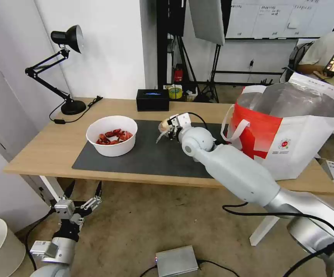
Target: Pick up the trash from the table and place it into the takeout bag.
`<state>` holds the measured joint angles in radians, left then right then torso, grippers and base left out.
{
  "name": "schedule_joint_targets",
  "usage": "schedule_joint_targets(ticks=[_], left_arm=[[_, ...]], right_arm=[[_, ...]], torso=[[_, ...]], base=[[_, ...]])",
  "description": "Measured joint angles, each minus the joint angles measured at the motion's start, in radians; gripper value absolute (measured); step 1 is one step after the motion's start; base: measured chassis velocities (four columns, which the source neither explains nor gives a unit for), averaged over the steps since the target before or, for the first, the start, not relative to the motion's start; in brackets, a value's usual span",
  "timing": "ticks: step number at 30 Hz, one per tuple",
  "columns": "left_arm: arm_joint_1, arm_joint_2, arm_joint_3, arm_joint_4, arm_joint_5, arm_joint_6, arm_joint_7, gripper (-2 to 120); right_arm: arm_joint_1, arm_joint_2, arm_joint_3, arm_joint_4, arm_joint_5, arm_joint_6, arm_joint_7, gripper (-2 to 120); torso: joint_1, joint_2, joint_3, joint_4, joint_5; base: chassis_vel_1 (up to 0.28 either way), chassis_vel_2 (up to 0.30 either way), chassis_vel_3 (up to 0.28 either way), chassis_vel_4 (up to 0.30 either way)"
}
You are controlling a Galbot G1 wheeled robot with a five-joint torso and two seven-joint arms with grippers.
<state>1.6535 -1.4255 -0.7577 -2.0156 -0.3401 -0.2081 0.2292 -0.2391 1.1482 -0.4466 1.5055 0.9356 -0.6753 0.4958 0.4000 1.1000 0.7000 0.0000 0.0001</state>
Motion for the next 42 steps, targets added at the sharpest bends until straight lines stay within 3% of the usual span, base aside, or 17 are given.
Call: schedule_joint_targets(ticks=[8, 18, 27, 38, 42], left_arm=[[-0.007, 0.001, 0.011, 0.005, 0.005, 0.000, 0.000, 100], [-0.015, -0.008, 0.042, -0.003, 0.031, 0.002, -0.004, 100], [0.002, -0.030, 0.058, -0.030, 0.058, 0.003, -0.008, 100], [-0.013, -0.034, 0.094, -0.041, 0.082, 0.015, -0.019, 100], [-0.015, -0.032, 0.103, -0.033, 0.089, 0.019, -0.021, 100]], right_arm=[[-0.090, -0.095, 0.030, 0.151, -0.030, 0.033, -0.024, 1], [-0.205, -0.273, 0.128, 0.389, -0.049, 0.070, -0.063, 1], [-0.404, -0.415, 0.291, 0.550, -0.198, 0.238, -0.233, 1], [-0.492, -0.465, 0.451, 0.622, -0.286, 0.329, -0.283, 0], [-0.553, -0.474, 0.576, 0.635, -0.320, 0.358, -0.291, 0]], torso=[[0.000, 0.000, 0.000, 0.0000, 0.0002], [0.000, 0.000, 0.000, 0.0000, -0.0001], [0.000, 0.000, 0.000, -0.0001, 0.0001], [0.000, 0.000, 0.000, 0.0000, 0.0000], [0.000, 0.000, 0.000, -0.0001, 0.0000]], base=[[0.000, 0.000, 0.000, 0.000], [0.000, 0.000, 0.000, 0.000], [0.000, 0.000, 0.000, 0.000], [0.000, 0.000, 0.000, 0.000], [0.000, 0.000, 0.000, 0.000]])
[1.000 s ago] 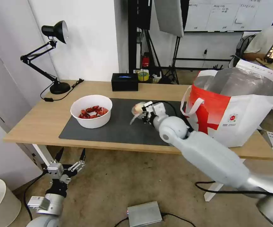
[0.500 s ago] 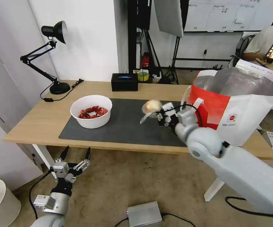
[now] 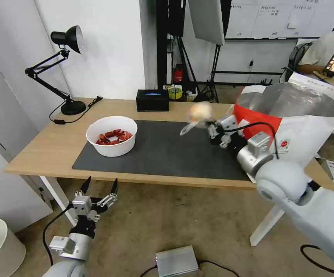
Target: Pick up the trash from the table and place it into the takeout bag.
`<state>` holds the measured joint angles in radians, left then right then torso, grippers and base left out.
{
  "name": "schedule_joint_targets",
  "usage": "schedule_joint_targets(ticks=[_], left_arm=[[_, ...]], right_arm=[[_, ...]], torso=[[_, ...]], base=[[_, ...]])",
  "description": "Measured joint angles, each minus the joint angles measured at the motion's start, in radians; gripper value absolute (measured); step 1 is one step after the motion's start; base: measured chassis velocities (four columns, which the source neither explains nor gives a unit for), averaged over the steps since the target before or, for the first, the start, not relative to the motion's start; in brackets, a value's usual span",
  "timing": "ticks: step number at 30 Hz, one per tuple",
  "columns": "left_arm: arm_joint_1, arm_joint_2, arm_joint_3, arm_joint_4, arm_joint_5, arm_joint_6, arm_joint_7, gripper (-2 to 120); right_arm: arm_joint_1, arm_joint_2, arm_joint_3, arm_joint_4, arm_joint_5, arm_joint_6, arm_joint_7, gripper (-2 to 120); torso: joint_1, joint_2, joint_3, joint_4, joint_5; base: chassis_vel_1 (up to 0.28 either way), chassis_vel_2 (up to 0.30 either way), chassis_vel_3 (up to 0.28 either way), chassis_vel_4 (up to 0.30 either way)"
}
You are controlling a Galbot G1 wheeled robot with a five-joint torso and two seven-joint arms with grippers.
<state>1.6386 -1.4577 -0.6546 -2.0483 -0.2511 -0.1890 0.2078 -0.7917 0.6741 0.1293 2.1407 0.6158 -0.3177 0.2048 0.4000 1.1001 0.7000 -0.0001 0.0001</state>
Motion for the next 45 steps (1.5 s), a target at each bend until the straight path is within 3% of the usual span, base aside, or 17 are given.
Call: schedule_joint_targets(ticks=[10, 26, 34, 45], left_arm=[[-0.006, 0.002, 0.017, 0.017, 0.008, 0.001, -0.001, 100], [-0.008, 0.004, 0.028, 0.025, 0.019, 0.003, -0.003, 100], [-0.004, 0.004, 0.036, 0.023, 0.027, 0.003, -0.003, 100], [0.001, 0.005, 0.037, 0.015, 0.028, 0.003, -0.005, 100]], right_arm=[[-0.044, 0.025, 0.112, -0.025, -0.026, 0.071, 0.017, 0], [-0.120, 0.058, 0.348, -0.076, -0.046, 0.117, 0.175, 0], [-0.137, 0.057, 0.409, -0.083, 0.040, 0.060, 0.255, 0], [-0.144, 0.027, 0.455, -0.064, 0.198, -0.102, 0.316, 0]], torso=[[0.000, 0.000, 0.000, 0.0001, 0.0000], [0.000, 0.000, 0.000, 0.0000, 0.0000], [0.000, 0.000, 0.000, 0.0000, 0.0001], [0.000, 0.000, 0.000, 0.0001, -0.0001]], base=[[0.000, 0.000, 0.000, 0.000], [0.000, 0.000, 0.000, 0.000], [0.000, 0.000, 0.000, 0.000], [0.000, 0.000, 0.000, 0.000]])
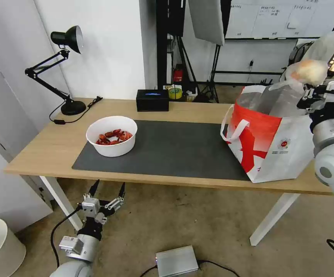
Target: Pick up the trash from the table and place it into the takeout bag.
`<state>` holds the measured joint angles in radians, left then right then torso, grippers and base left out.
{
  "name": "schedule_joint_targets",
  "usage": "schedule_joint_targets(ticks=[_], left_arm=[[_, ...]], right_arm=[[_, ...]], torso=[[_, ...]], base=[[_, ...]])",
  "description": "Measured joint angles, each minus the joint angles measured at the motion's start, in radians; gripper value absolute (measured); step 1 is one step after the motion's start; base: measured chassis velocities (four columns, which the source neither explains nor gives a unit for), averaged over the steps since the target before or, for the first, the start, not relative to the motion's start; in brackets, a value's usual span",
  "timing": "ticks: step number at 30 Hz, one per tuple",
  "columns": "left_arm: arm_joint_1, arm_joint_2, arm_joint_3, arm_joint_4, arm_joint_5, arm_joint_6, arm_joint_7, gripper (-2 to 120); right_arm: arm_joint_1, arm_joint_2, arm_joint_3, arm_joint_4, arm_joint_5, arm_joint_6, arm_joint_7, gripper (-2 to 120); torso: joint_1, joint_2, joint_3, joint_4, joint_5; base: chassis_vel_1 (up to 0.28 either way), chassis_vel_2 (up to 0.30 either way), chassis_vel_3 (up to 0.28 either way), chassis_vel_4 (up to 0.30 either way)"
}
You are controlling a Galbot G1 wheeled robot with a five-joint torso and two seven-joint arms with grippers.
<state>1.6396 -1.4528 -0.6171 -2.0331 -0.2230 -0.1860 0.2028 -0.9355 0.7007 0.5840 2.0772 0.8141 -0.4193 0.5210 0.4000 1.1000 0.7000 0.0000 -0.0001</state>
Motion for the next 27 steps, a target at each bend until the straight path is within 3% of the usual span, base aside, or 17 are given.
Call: schedule_joint_targets(ticks=[10, 27], left_arm=[[0.002, 0.000, 0.000, -0.002, 0.000, 0.000, 0.000, 100], [0.007, 0.000, 0.002, -0.009, 0.001, -0.003, 0.007, 100]], right_arm=[[-0.001, -0.013, 0.022, -0.003, 0.102, -0.089, 0.042, 1], [-0.022, -0.008, 0.033, 0.003, 0.102, -0.089, 0.044, 65]], torso=[[0.000, 0.000, 0.000, 0.0000, 0.0001], [0.000, 0.000, 0.000, 0.0000, 0.0001]], base=[[0.000, 0.000, 0.000, 0.000], [0.000, 0.000, 0.000, 0.000]])
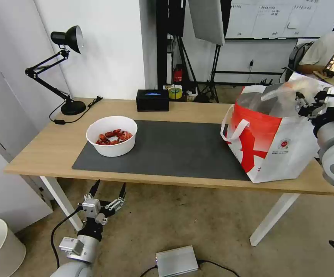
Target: Pick up the trash from the table and place it into the takeout bag.
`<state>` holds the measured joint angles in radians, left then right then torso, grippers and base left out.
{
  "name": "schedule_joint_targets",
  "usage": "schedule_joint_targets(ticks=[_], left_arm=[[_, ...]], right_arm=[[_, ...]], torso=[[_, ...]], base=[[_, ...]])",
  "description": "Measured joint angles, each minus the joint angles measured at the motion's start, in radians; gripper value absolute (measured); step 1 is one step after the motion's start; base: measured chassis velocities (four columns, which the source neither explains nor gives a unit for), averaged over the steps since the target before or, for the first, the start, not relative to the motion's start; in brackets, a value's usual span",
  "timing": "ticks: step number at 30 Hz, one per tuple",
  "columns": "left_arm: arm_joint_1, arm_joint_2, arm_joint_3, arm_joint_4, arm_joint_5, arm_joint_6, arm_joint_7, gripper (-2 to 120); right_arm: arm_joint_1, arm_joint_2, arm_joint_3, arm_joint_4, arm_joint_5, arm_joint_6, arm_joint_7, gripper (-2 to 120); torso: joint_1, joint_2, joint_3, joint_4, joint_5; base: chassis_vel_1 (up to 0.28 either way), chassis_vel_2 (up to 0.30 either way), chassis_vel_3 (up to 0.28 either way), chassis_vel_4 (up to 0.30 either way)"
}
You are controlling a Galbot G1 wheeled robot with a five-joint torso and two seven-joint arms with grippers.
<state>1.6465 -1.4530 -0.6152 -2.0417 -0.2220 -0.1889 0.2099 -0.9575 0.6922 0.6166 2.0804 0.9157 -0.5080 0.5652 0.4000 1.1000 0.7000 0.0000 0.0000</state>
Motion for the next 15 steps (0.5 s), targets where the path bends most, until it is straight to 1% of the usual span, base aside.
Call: schedule_joint_targets(ticks=[2, 3, 6, 7, 9, 10, 13, 14, 15], left_arm=[[0.000, 0.000, 0.000, -0.002, 0.000, 0.000, 0.000, 100], [0.000, 0.000, 0.000, -0.002, 0.000, 0.000, 0.000, 100], [0.000, -0.002, 0.001, -0.006, 0.000, 0.000, 0.000, 100], [0.000, -0.002, 0.001, -0.006, 0.000, 0.000, 0.000, 100], [0.001, -0.003, 0.002, -0.007, 0.000, 0.000, 0.000, 100], [0.001, -0.003, 0.002, -0.007, 0.000, 0.000, 0.000, 100], [0.001, -0.003, 0.002, -0.009, 0.000, 0.000, 0.000, 100], [0.001, -0.003, 0.002, -0.009, 0.000, 0.000, 0.000, 100], [0.001, -0.003, 0.002, -0.010, 0.000, 0.000, -0.001, 100]], right_arm=[[-0.003, -0.001, 0.002, 0.001, -0.001, 0.000, 0.000, 72], [-0.003, -0.001, 0.002, 0.001, -0.001, 0.000, 0.000, 72], [-0.004, -0.001, 0.005, 0.002, -0.003, 0.008, -0.001, 87], [-0.004, -0.001, 0.005, 0.002, -0.003, 0.008, -0.001, 87], [-0.006, 0.000, 0.005, 0.006, -0.015, 0.042, -0.016, 96], [-0.006, 0.000, 0.005, 0.006, -0.015, 0.042, -0.016, 96], [-0.019, 0.008, -0.002, 0.022, -0.065, 0.134, -0.067, 100], [-0.019, 0.008, -0.002, 0.022, -0.065, 0.134, -0.067, 100], [-0.023, 0.012, -0.006, 0.028, -0.080, 0.164, -0.082, 100]], torso=[[0.000, 0.000, 0.000, 0.0000, 0.0000], [0.000, 0.000, 0.000, 0.0000, 0.0000], [0.000, 0.000, 0.000, 0.0000, 0.0000], [0.000, 0.000, 0.000, 0.0000, 0.0000], [0.000, 0.000, 0.000, 0.0000, 0.0000], [0.000, 0.000, 0.000, 0.0000, 0.0000], [0.000, 0.000, 0.000, 0.0000, 0.0000], [0.000, 0.000, 0.000, 0.0000, 0.0000], [0.000, 0.000, 0.000, 0.0000, 0.0000]], base=[[0.000, 0.000, 0.000, 0.000], [0.000, 0.000, 0.000, 0.000], [0.000, 0.000, 0.000, 0.000], [0.000, 0.000, 0.000, 0.000], [0.000, 0.000, 0.000, 0.000], [0.000, 0.000, 0.000, 0.000], [0.000, 0.000, 0.000, 0.000], [0.000, 0.000, 0.000, 0.000], [0.000, 0.000, 0.000, 0.000]])
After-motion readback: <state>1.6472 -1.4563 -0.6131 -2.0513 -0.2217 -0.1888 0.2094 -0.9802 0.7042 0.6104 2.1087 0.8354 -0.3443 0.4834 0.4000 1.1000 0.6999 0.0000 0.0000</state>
